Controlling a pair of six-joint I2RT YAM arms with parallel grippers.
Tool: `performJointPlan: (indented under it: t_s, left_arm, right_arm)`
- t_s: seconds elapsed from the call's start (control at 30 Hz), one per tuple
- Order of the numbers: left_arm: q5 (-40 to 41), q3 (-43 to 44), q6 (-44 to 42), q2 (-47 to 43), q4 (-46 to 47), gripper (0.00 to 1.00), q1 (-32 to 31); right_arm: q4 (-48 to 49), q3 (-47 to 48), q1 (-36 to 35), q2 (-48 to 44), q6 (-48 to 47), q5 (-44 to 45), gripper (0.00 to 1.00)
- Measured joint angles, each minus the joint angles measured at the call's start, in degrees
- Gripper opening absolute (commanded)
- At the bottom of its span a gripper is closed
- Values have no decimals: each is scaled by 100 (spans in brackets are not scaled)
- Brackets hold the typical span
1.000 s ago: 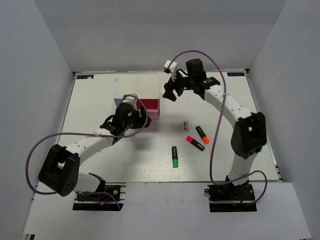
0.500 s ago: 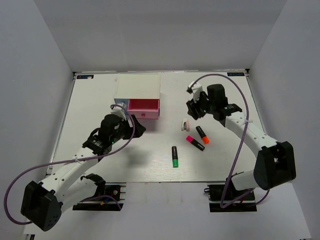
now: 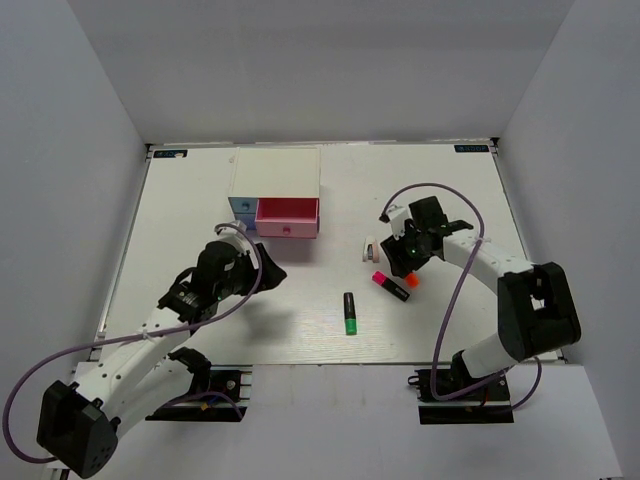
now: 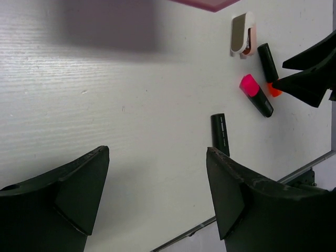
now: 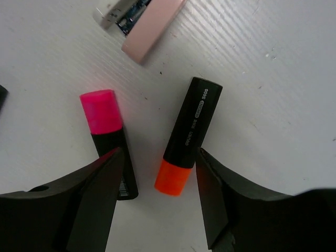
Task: Sort the stationery into containers
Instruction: Pick up the pen from the center of the board.
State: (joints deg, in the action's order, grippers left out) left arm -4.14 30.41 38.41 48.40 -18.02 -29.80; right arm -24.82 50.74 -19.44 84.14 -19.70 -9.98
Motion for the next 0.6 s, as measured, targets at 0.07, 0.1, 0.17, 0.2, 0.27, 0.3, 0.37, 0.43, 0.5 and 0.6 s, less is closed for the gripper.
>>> performJointPlan:
  t_s: [0.07,0.1,0.17,0.2,0.27,0.3,0.37,0.43,0.5,0.6]
  left_arm:
    - [-11,-57,52,-70,-79,84,0]
    - [-13,-70,70,-90,-142,86,0]
    - [-11,-76,103,-101,-262,86,0]
    - [-11,-76,109,-107,-310,86,0]
    - [-9,-76,131,-138,-413,86,0]
    - [-9,-76,151,-170,-466,86,0]
    - [7,-76,175,-273,-551,86,0]
    - [15,-76,208,-387,-597,86,0]
    - [26,-81,243,-501,-651,86,0]
    - [28,-81,278,-586,-721,86,0]
  right_arm:
    - [-2,0,4,203,33,44,63]
    - [4,-2,11,280,63,70,63]
    - [52,-2,20,393,118,129,63]
    - [98,-2,24,439,136,170,63]
    - [184,-2,31,562,164,269,63]
    - [229,-2,31,629,177,315,63]
    - [289,0,33,748,192,389,63]
    - [356,20,31,822,216,431,60]
    - [409,57,31,881,245,472,56]
    - [470,125,55,964,240,507,32]
